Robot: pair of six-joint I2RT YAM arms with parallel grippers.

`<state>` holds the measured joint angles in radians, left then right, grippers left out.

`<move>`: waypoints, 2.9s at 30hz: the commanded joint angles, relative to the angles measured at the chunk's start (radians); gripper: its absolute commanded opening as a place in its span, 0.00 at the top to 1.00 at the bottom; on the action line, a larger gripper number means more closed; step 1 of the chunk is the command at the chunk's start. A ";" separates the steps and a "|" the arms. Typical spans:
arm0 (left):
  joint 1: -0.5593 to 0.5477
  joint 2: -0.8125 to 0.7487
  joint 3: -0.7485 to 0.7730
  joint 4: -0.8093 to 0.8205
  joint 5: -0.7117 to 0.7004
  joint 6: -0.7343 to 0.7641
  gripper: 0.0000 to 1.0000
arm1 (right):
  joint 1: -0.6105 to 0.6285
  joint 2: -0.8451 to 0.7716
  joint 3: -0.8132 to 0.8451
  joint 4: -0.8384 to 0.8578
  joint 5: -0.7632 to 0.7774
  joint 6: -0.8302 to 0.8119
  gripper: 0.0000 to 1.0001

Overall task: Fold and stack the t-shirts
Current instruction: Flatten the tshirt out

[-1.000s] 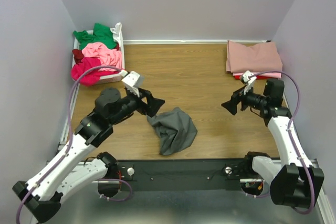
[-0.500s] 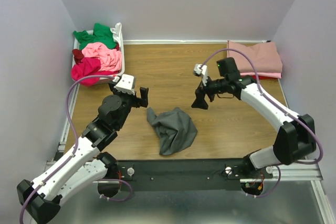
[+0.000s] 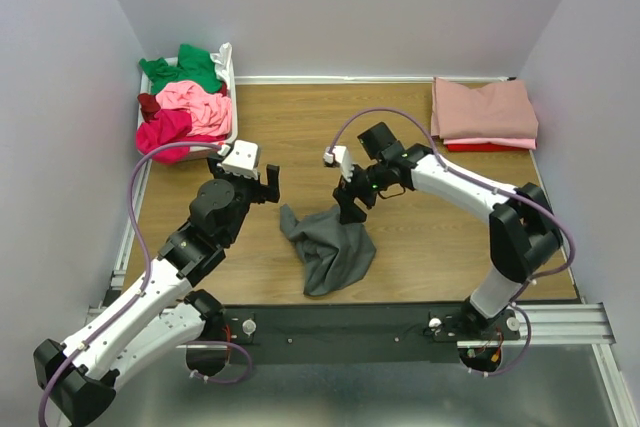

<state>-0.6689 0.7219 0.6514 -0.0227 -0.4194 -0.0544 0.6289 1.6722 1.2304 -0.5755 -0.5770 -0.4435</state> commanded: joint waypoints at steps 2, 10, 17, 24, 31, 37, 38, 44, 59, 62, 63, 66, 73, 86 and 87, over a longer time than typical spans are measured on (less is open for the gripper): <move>0.002 -0.018 0.010 0.032 -0.033 0.010 0.07 | 0.005 0.109 0.021 -0.024 0.042 0.043 0.22; 0.002 -0.039 0.005 0.036 -0.033 0.008 0.07 | 0.005 0.127 0.030 -0.033 0.000 0.049 0.68; 0.002 -0.030 0.004 0.037 -0.024 0.011 0.07 | -0.058 -0.023 0.052 -0.064 0.121 0.023 1.00; 0.005 -0.007 0.002 0.041 0.017 0.008 0.07 | -0.342 -0.204 -0.070 -0.005 0.311 0.068 1.00; 0.018 0.103 0.019 0.030 0.203 -0.033 0.09 | -0.462 -0.315 -0.250 0.117 0.439 0.111 1.00; 0.025 0.296 0.068 0.067 0.539 -0.099 0.15 | -0.517 -0.316 -0.287 0.152 0.375 0.124 1.00; 0.023 0.321 0.077 0.078 0.615 -0.102 0.15 | -0.520 -0.316 -0.293 0.152 0.370 0.124 1.00; 0.020 0.598 0.215 0.118 0.734 -0.090 0.15 | -0.537 -0.350 -0.325 0.167 0.330 0.127 1.00; -0.001 1.172 0.659 -0.016 0.870 -0.016 0.21 | -0.558 -0.387 -0.373 0.192 0.263 0.134 1.00; -0.006 1.211 0.680 -0.052 0.939 0.001 0.25 | -0.560 -0.390 -0.373 0.193 0.258 0.134 1.00; -0.009 1.218 0.683 -0.063 0.949 0.002 0.26 | -0.560 -0.390 -0.373 0.195 0.256 0.132 1.00; -0.023 1.255 0.702 -0.086 0.953 0.008 0.31 | -0.561 -0.387 -0.367 0.193 0.250 0.134 1.00; -0.029 1.321 0.764 -0.137 0.944 0.018 0.62 | -0.561 -0.402 -0.365 0.193 0.240 0.132 1.00; -0.026 1.070 0.927 -0.184 0.677 0.019 1.00 | -0.561 -0.499 -0.035 0.106 0.220 0.045 0.99; -0.026 1.055 0.947 -0.186 0.668 0.024 1.00 | -0.561 -0.497 -0.002 0.100 0.220 0.040 1.00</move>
<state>-0.6956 1.9110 1.4906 -0.2237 0.3466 -0.0486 0.0765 1.2152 1.0729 -0.4610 -0.3347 -0.3580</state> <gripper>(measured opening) 0.009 0.008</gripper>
